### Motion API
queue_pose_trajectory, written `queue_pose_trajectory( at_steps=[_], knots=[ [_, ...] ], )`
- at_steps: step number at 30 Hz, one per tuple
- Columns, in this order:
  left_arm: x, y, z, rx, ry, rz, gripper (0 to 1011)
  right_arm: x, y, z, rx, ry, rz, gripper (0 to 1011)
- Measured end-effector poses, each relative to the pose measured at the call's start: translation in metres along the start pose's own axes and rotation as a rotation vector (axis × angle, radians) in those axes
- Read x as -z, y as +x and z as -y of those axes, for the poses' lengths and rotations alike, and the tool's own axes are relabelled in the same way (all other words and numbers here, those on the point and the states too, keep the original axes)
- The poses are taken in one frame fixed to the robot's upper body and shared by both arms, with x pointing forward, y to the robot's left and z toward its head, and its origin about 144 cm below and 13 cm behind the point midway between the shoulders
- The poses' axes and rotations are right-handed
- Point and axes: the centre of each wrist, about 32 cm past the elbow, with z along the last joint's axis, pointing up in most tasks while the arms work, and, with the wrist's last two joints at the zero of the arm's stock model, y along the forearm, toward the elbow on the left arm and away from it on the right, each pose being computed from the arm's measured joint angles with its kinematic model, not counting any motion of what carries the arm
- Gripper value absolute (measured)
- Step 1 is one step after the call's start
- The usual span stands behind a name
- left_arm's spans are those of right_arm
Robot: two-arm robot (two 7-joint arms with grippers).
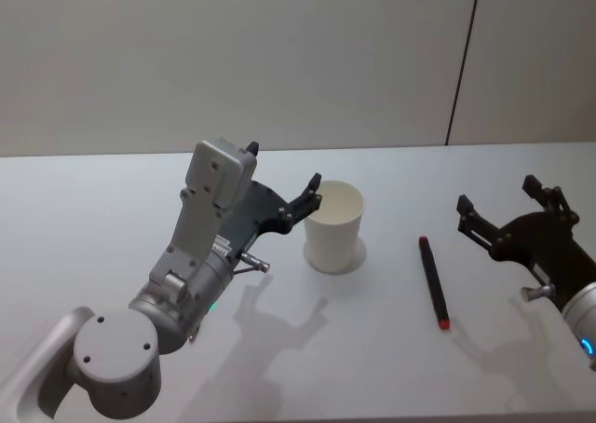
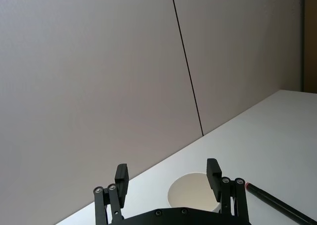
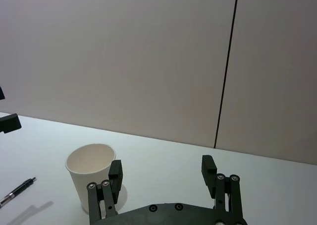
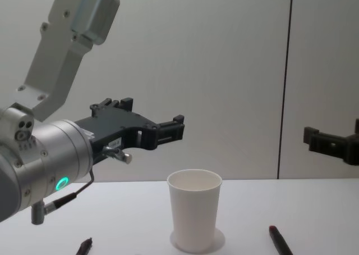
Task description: Place the pen into the pen holder.
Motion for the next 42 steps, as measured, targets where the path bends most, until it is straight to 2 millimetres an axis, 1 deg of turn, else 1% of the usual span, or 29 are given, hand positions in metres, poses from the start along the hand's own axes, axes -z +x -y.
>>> queue_pose_trajectory(
  at_steps=[6,18,33,42],
  knots=[
    [0.000,0.000,0.000,0.000,0.000,0.000,1003,-0.004,0.000,-0.009,-0.019,-0.024,0.017,1002],
    [0.000,0.000,0.000,0.000,0.000,0.000,1003,-0.013,0.003,-0.035,-0.046,-0.118,0.043,1002],
    [0.000,0.000,0.000,0.000,0.000,0.000,1003,-0.026,0.011,-0.073,-0.028,-0.315,0.016,1002],
    [0.000,0.000,0.000,0.000,0.000,0.000,1003,-0.028,0.013,-0.095,-0.010,-0.440,-0.017,1002]
  ],
)
